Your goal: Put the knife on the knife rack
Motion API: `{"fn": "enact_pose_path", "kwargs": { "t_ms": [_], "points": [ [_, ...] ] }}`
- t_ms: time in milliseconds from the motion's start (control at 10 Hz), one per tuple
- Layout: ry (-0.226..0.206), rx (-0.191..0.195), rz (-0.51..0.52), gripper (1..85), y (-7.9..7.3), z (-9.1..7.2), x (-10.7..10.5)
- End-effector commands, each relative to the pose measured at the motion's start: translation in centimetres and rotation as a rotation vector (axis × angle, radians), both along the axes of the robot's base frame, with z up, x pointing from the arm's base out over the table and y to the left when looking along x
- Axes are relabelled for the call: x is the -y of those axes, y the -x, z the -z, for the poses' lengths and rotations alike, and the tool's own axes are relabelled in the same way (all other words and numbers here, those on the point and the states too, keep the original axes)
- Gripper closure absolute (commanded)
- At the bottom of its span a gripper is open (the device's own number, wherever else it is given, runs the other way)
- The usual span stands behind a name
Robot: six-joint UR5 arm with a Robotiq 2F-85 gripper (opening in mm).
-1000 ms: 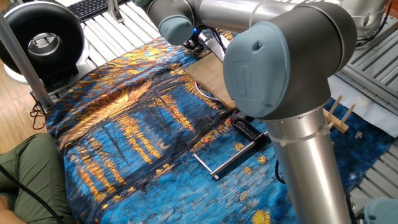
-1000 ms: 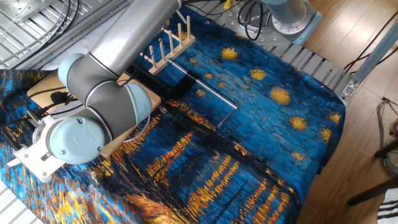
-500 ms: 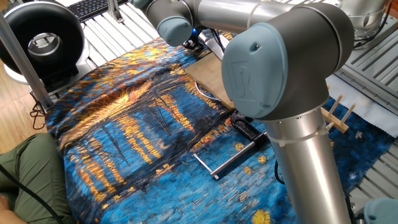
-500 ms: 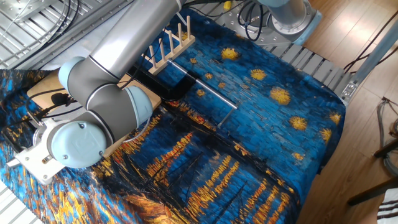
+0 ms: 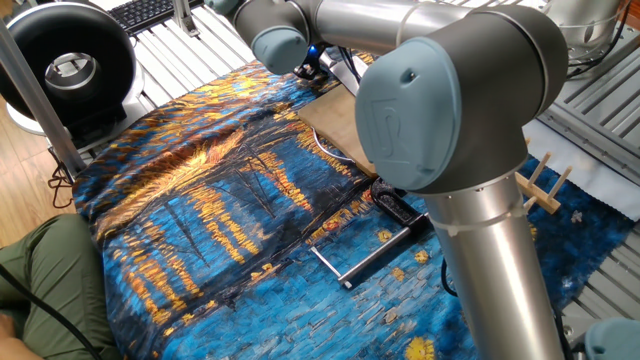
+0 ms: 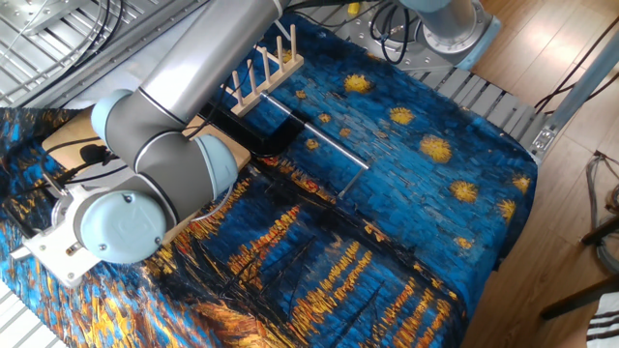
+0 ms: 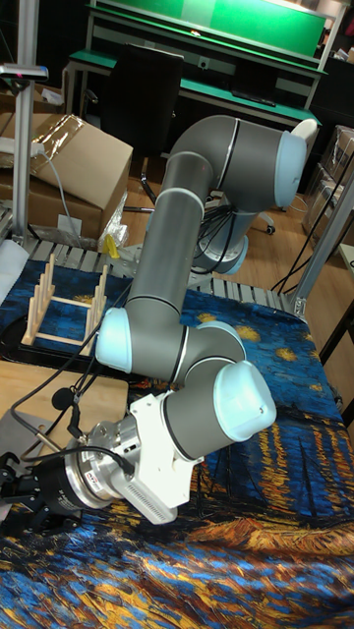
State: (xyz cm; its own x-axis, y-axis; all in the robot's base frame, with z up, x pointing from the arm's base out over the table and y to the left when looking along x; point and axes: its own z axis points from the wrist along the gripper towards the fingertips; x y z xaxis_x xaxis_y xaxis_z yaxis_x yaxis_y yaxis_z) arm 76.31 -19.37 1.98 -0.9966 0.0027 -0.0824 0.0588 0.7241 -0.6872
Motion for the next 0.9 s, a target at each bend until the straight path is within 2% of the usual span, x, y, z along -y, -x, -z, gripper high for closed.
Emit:
{"fn": "enact_pose_path", "kwargs": {
  "t_ms": [0, 500, 800],
  "points": [
    [-0.01, 0.003, 0.027, 24.3, 0.5, 0.3, 0.0],
    [0.016, -0.009, 0.047, 27.0, 1.3, 0.1, 0.5],
    [0.002, -0.007, 0.051, 28.0, 1.5, 0.3, 0.4]
  ]
}}
